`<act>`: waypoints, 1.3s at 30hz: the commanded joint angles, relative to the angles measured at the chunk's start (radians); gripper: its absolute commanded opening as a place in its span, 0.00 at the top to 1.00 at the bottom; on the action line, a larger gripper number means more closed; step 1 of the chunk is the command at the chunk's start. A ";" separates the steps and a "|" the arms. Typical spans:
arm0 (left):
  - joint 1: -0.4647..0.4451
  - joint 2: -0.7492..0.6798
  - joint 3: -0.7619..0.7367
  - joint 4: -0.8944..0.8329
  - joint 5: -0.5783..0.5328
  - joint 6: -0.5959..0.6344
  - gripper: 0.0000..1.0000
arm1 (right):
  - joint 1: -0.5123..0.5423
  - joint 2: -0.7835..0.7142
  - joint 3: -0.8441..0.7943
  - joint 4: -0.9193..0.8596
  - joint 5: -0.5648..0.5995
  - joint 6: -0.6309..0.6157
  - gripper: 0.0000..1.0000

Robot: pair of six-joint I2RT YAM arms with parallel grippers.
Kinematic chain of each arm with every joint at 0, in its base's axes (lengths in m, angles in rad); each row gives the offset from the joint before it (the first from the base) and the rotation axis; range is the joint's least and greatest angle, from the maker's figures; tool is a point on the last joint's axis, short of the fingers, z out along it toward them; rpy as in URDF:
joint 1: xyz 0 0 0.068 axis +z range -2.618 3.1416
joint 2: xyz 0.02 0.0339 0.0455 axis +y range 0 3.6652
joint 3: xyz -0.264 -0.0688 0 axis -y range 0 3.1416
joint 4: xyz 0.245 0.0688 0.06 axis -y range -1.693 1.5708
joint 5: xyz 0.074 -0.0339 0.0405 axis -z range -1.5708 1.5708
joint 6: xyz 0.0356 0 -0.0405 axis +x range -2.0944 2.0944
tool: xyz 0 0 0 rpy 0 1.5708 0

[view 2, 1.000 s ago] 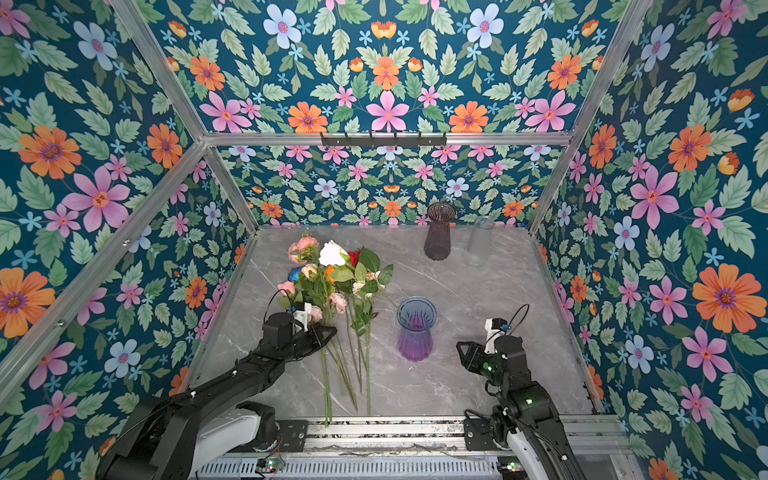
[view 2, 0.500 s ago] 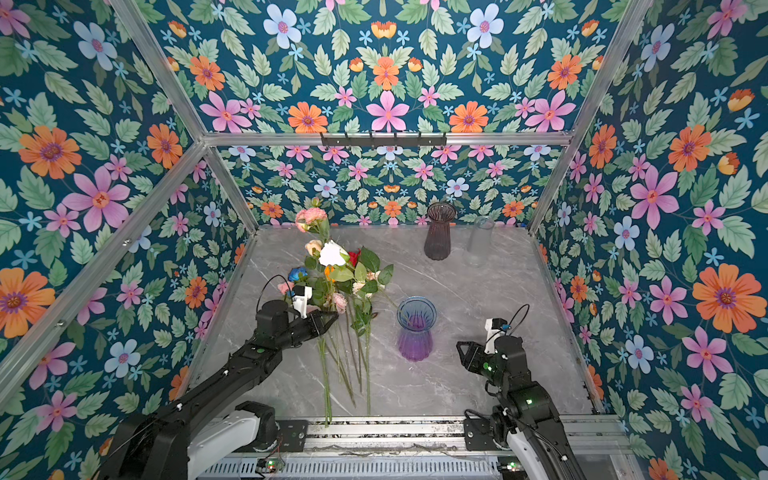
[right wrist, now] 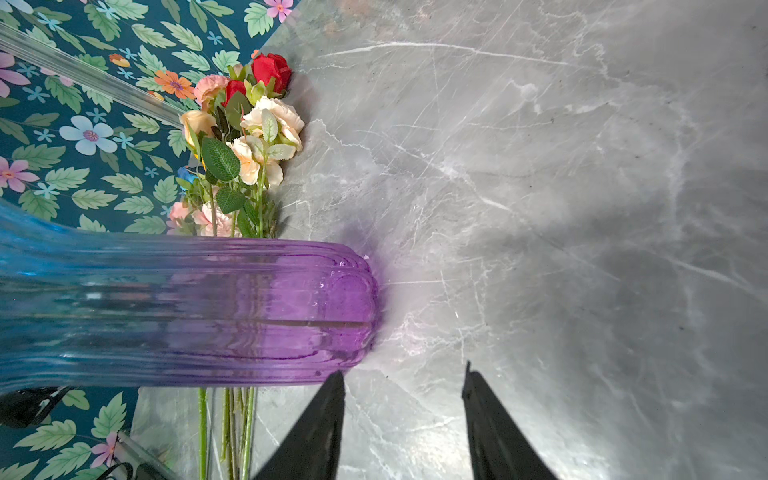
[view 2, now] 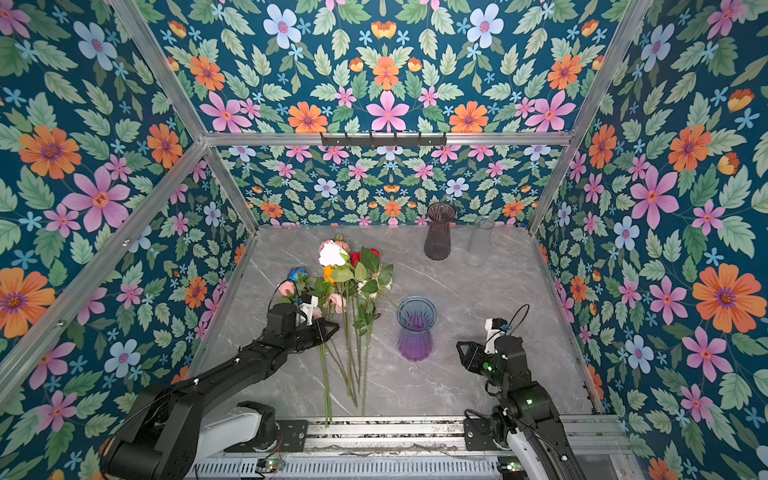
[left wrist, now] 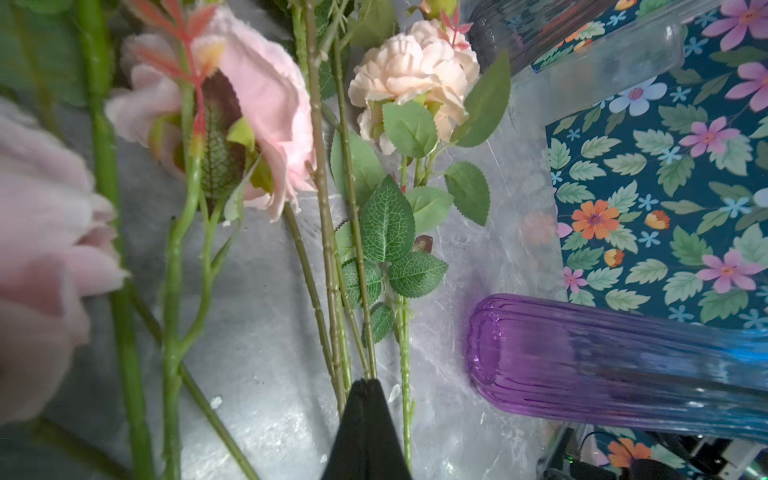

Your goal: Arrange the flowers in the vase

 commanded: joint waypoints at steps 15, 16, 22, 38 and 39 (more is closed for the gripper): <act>0.001 0.199 0.059 0.177 0.001 -0.013 0.83 | 0.001 0.002 -0.001 0.002 -0.003 -0.007 0.52; 0.001 0.226 0.072 0.189 0.008 -0.011 0.83 | 0.001 0.002 -0.001 0.001 -0.004 -0.008 0.52; 0.002 0.338 0.118 0.242 0.019 -0.015 0.84 | 0.001 0.002 -0.001 -0.001 -0.001 -0.007 0.52; -0.003 0.274 0.134 0.119 -0.066 0.046 0.85 | 0.001 -0.001 -0.002 -0.002 -0.001 -0.007 0.52; -0.004 0.266 0.135 0.111 -0.070 0.048 0.85 | 0.001 -0.001 -0.001 -0.001 -0.001 -0.006 0.52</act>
